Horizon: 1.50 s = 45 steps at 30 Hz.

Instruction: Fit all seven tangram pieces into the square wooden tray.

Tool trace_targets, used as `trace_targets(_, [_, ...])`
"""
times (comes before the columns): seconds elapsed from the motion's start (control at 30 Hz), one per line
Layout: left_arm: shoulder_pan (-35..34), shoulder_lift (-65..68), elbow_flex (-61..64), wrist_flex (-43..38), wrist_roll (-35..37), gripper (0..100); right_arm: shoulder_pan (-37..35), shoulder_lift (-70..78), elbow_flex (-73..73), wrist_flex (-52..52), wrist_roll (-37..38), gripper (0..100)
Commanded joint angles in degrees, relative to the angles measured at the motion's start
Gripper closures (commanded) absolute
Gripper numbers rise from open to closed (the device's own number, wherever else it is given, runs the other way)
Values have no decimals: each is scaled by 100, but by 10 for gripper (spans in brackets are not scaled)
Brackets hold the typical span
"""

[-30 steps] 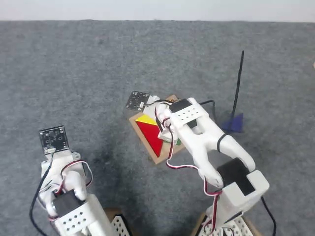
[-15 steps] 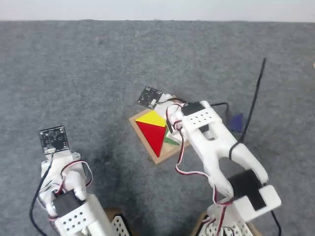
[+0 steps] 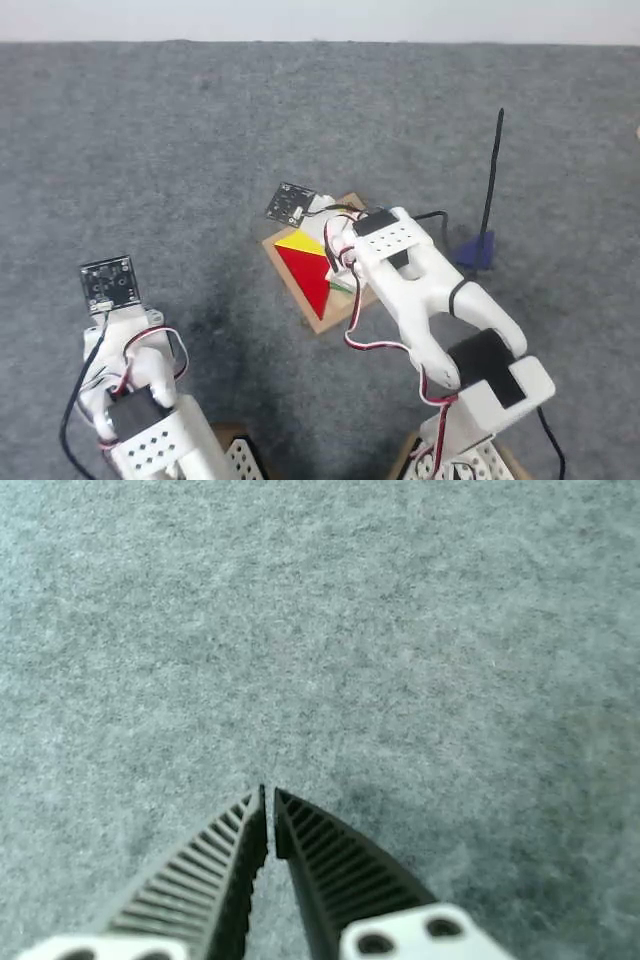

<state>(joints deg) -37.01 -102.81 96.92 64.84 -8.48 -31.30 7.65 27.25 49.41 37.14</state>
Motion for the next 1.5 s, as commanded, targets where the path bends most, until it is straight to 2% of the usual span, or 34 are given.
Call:
trace_targets(0.0, [26,-44,-40,18,-62,985,-110,66,-141,-75,26,731])
trace_targets(0.17, [26,-44,-40,18,-62,985,-127,-295,-105,-75,-290,731])
trace_targets(0.43, [26,-44,-40,18,-62,985,-66,-1631,501,-31,-352,731])
trace_targets(0.57, [26,-44,-40,18,-62,985,347,-2624,624,488,-334,731])
trace_targets(0.67, [26,-44,-40,18,-62,985,998,-3363,589,866,-264,731])
trace_targets(0.83, [26,-44,-40,18,-62,985,2185,-3705,642,1560,668,731])
trace_targets(0.97, [26,-44,-40,18,-62,985,2853,-3345,756,1578,958,730])
trace_targets(1.13, [26,-44,-40,18,-62,985,3204,-2730,712,1305,1301,730])
trace_targets(1.3, [26,-44,-40,18,-62,985,3424,-2167,686,1024,2637,731])
trace_targets(1.47, [26,-44,-40,18,-62,985,3644,-1701,220,866,2980,731])
